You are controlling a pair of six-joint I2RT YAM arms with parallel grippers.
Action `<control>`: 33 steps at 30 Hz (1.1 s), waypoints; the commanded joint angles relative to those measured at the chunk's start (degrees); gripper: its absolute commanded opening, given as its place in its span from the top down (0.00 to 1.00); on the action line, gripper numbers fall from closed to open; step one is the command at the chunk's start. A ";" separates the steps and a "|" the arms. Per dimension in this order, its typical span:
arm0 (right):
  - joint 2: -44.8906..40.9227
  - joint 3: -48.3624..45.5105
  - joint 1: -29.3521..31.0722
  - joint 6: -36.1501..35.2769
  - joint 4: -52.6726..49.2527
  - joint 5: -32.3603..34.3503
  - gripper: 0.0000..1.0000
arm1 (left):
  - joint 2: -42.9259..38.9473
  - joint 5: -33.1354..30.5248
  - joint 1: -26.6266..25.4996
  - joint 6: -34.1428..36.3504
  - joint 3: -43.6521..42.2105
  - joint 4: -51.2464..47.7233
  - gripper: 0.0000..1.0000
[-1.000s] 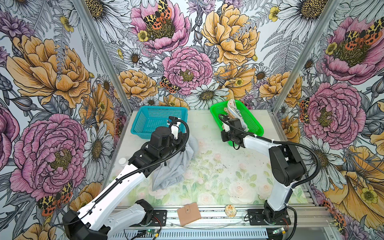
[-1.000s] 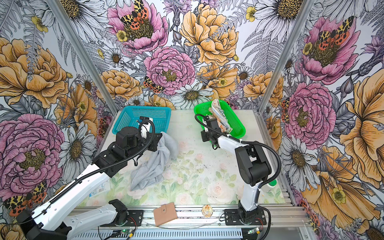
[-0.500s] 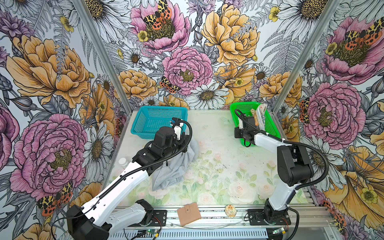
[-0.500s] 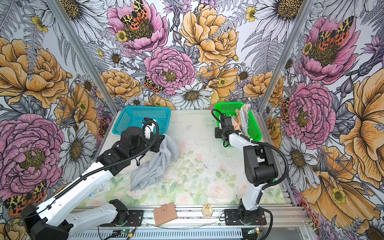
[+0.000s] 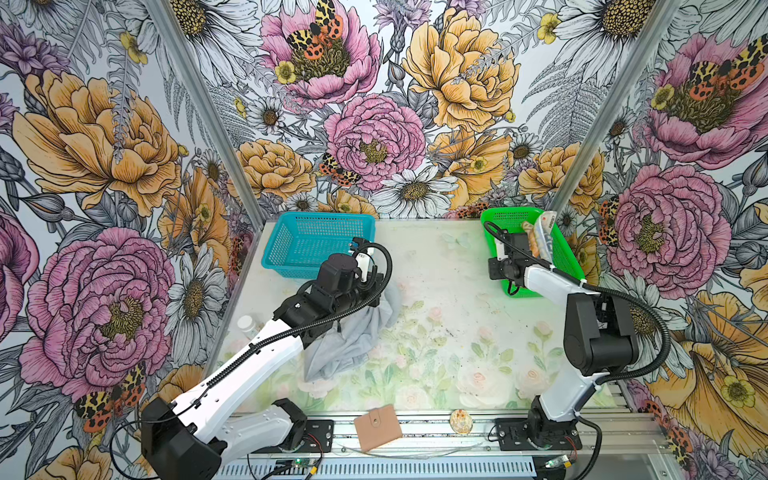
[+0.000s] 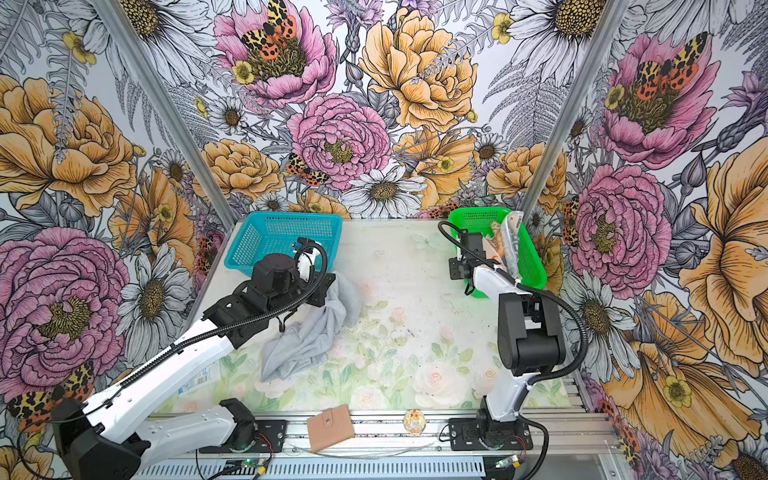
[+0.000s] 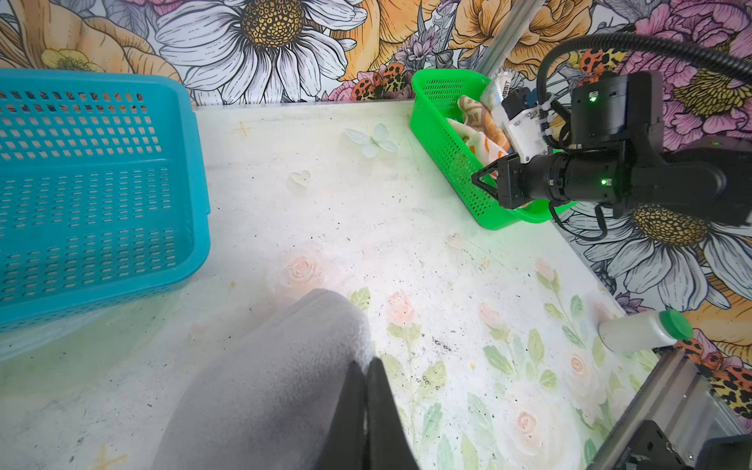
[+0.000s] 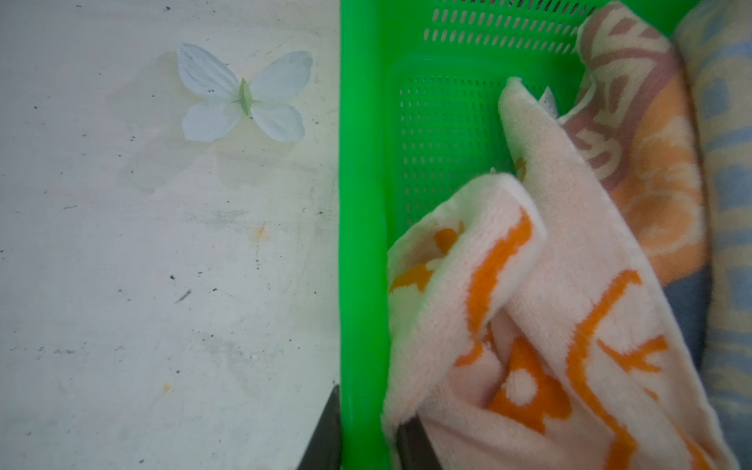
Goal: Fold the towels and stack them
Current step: 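Lower the grey towel onto the table with the left gripper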
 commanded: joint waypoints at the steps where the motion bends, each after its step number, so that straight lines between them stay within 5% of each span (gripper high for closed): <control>1: -0.51 0.09 -1.63 0.43 -1.96 -1.39 0.95 | -0.34 0.80 -0.32 0.93 1.44 1.89 1.00; 3: -0.79 0.18 -2.36 0.99 -1.96 -2.23 0.94 | -0.45 0.79 -0.41 0.97 1.36 1.90 1.00; 9: -3.20 -0.12 -2.42 2.35 -1.85 -4.12 0.54 | 0.27 0.98 -0.38 1.16 1.74 1.98 1.00; 17: -9.56 -1.62 -1.41 4.37 -1.66 -5.28 0.27 | 0.56 1.10 -0.34 2.05 2.52 1.93 1.00; 24: -15.45 -2.60 3.81 5.55 -1.75 -6.00 0.15 | 4.16 2.37 -0.45 3.43 7.36 1.94 1.00; 33: -18.18 -3.85 8.79 8.91 -1.09 -7.34 0.14 | 12.21 3.92 -3.59 6.31 21.24 1.85 1.00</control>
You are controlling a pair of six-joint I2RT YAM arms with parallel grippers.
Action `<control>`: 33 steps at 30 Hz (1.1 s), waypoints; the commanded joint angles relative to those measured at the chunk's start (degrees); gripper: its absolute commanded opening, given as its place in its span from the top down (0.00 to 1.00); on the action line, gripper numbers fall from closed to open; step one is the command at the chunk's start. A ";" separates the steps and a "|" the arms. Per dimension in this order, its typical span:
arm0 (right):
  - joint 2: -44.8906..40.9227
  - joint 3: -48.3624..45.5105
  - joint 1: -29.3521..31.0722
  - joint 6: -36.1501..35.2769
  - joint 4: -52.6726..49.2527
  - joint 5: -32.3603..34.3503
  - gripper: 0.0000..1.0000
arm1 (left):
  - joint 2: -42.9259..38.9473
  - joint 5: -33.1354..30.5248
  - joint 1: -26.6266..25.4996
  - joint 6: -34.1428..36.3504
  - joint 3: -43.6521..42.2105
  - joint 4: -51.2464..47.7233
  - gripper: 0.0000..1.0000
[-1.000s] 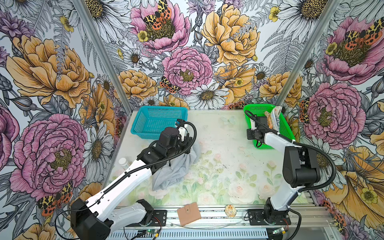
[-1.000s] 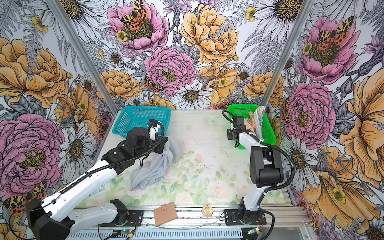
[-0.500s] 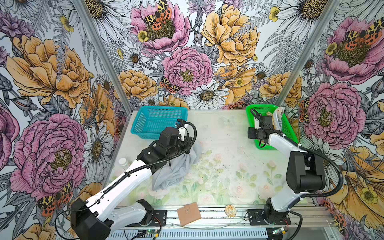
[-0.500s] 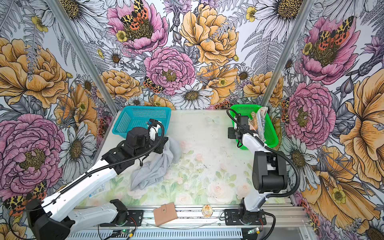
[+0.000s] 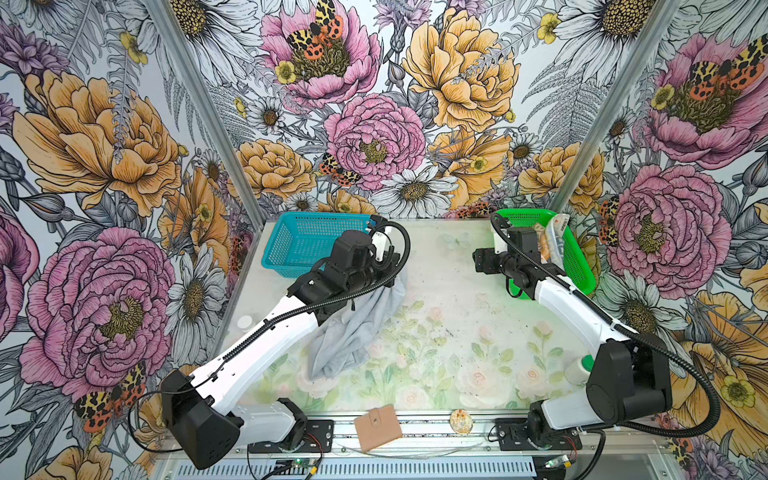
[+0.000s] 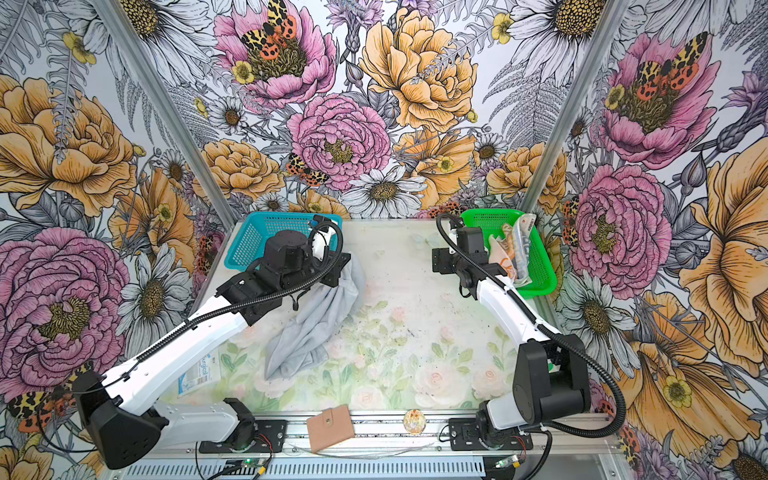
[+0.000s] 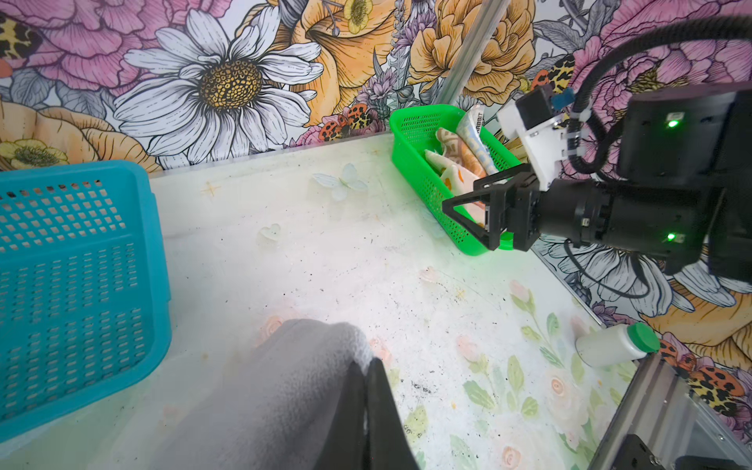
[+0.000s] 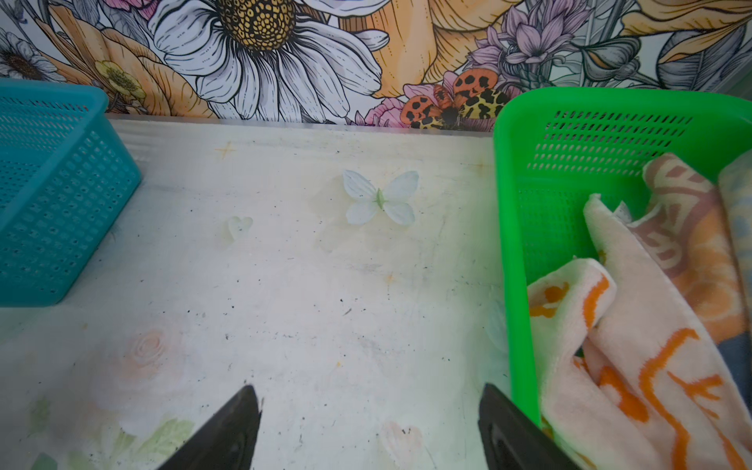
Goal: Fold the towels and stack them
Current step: 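Lower the grey towel onto the table with the left gripper, then release the grey towel and raise the left gripper while the right approaches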
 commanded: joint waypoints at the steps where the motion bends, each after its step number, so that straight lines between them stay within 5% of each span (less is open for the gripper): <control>1: -1.20 -0.99 0.58 2.13 0.82 -0.47 0.14 | 2.08 2.20 -1.92 2.84 6.46 1.87 1.00; 10: -3.84 -3.81 0.82 2.80 1.50 -1.21 0.13 | 5.59 -0.65 -6.72 8.09 18.71 -0.79 1.00; 23: -6.26 -7.64 1.14 3.56 2.23 -5.61 0.13 | 11.71 -18.66 -5.14 6.02 -0.65 -0.77 1.00; 33: -9.95 -12.43 3.34 5.73 3.05 -8.10 0.14 | 20.40 -30.90 -4.30 4.18 2.51 -6.46 1.00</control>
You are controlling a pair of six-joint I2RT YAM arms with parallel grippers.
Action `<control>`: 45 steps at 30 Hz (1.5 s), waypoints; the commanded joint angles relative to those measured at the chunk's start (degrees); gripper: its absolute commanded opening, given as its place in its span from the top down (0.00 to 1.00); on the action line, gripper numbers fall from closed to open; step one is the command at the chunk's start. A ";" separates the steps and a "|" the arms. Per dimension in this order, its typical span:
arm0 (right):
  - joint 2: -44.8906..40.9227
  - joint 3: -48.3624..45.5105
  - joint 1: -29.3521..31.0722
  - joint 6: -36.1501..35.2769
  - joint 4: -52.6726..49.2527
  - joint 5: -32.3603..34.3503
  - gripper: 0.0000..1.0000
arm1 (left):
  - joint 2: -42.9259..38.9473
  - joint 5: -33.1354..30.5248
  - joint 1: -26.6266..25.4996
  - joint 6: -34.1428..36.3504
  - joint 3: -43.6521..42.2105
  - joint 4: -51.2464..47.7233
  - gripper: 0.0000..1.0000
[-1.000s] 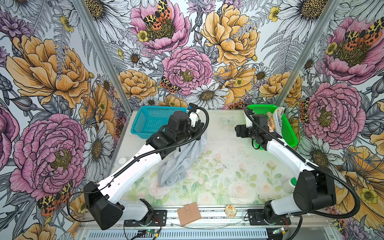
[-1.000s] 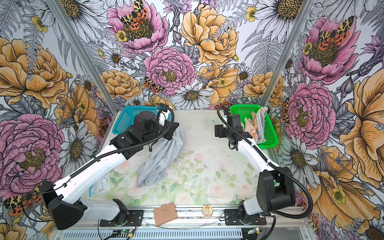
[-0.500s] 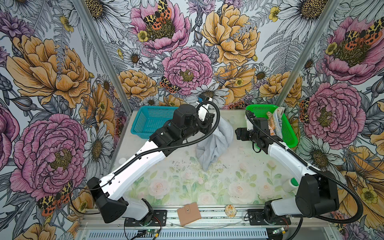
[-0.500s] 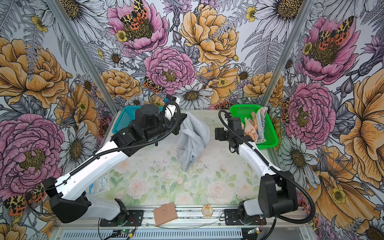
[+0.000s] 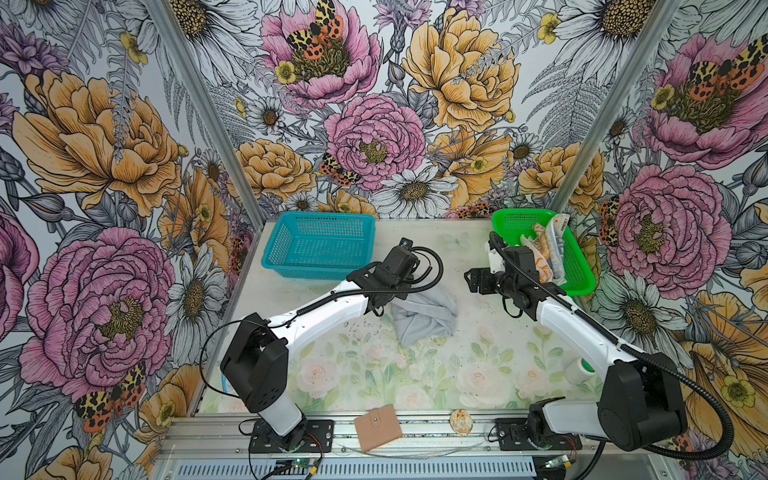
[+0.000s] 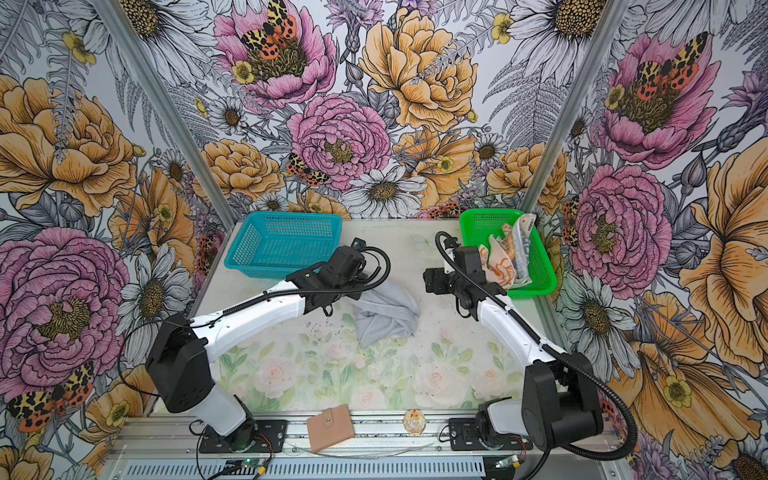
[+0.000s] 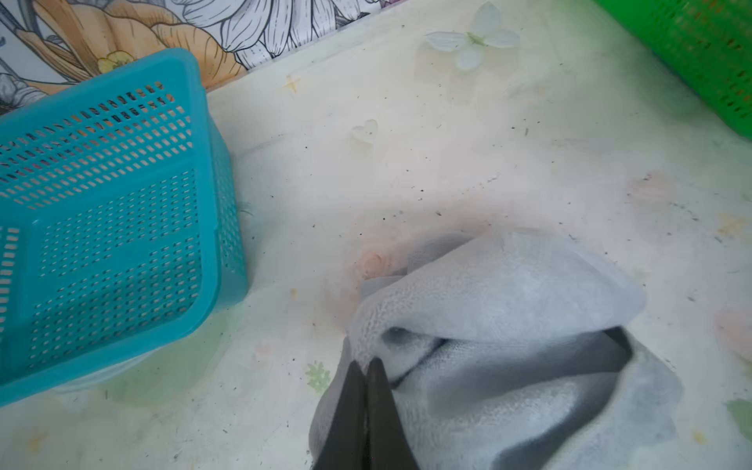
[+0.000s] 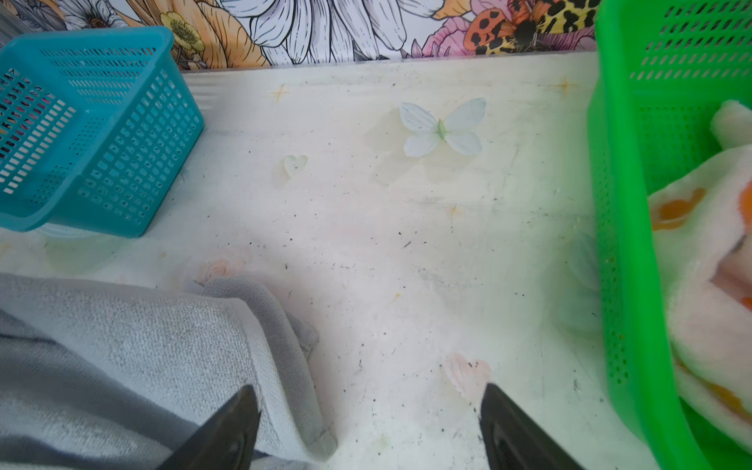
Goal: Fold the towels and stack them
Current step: 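Release the grey towel and raise the left gripper while the right approaches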
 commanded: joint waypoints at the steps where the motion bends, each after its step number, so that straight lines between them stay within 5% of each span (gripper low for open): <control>1: -2.86 -0.97 0.53 1.54 1.85 -1.71 0.14 | 1.53 -5.28 0.48 -0.57 2.67 -0.91 1.00; 12: -5.44 -3.45 1.86 3.40 1.96 -3.16 0.14 | -2.83 0.61 2.44 2.08 1.17 2.37 0.99; 19: -3.35 -5.50 3.27 3.92 4.40 -5.38 0.15 | -13.49 5.74 4.90 1.50 -5.64 6.63 0.54; 23: -0.11 -4.98 4.98 4.39 6.52 -5.75 0.15 | -18.97 8.25 5.99 0.23 -10.28 7.11 0.41; 28: 7.72 0.68 8.38 4.03 8.00 -6.09 0.16 | -23.33 16.88 8.62 -5.51 -17.63 7.14 0.39; 34: 15.26 6.77 10.31 4.01 7.95 -5.86 0.21 | -27.71 18.12 9.01 -8.47 -24.98 7.24 0.39; 45: 7.78 -4.67 10.72 5.70 8.03 -0.52 0.21 | -31.03 22.54 10.09 -8.97 -29.47 9.95 0.39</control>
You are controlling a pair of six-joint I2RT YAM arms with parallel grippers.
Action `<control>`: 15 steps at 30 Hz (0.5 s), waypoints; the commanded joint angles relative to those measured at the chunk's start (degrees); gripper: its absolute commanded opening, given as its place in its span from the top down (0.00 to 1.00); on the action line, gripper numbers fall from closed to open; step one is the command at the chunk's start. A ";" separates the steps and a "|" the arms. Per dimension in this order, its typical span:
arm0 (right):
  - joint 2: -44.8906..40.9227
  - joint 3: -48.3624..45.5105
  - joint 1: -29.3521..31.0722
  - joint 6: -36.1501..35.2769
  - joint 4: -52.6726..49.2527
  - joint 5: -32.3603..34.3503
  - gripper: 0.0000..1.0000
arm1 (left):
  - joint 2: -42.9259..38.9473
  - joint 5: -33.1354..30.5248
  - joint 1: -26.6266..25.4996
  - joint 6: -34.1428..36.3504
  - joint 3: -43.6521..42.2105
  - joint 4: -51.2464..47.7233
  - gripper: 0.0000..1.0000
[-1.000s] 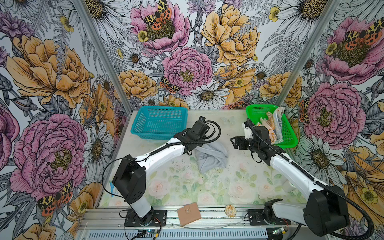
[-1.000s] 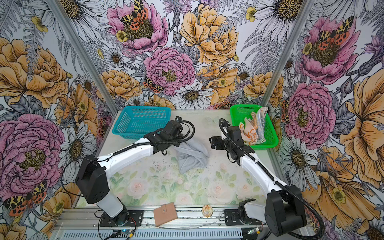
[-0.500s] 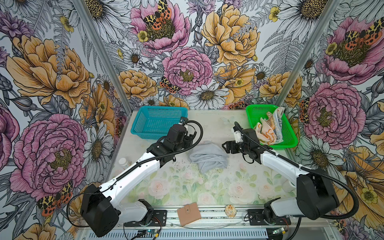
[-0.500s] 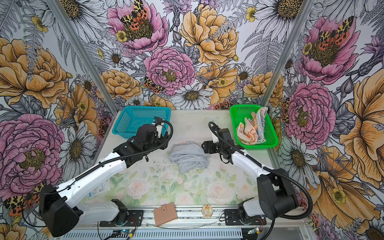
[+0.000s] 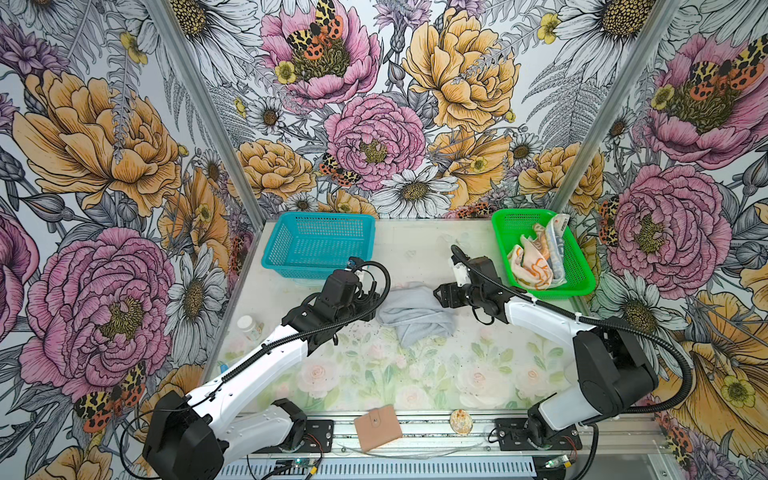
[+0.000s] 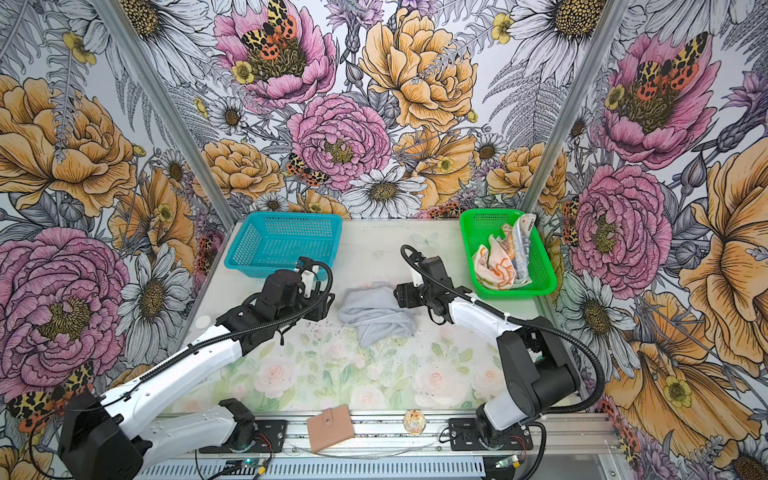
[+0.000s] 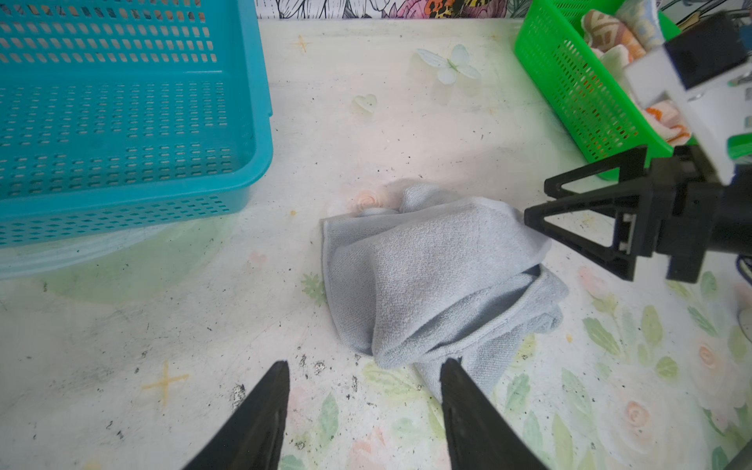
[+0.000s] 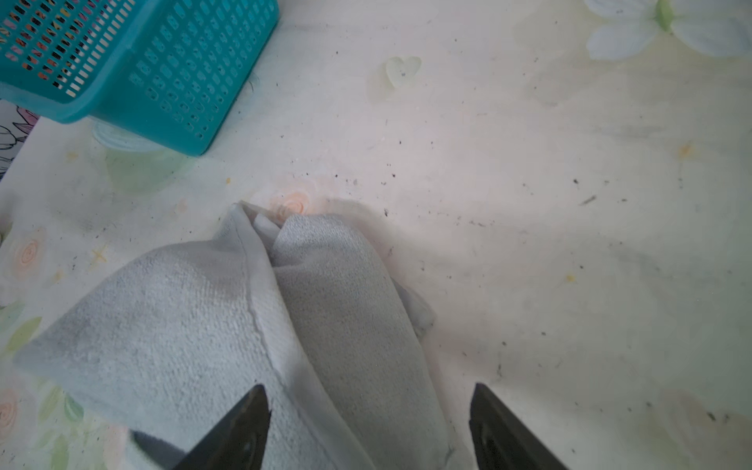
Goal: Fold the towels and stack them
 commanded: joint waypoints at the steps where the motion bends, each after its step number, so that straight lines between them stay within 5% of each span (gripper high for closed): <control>1: -3.59 -2.58 -0.15 1.80 0.47 1.80 0.21 | 0.09 3.32 0.37 -1.29 -1.46 2.56 0.39; 15: -4.59 -4.97 -1.97 2.76 1.25 -1.01 0.27 | -0.22 3.74 -0.57 -1.83 -1.96 3.11 0.39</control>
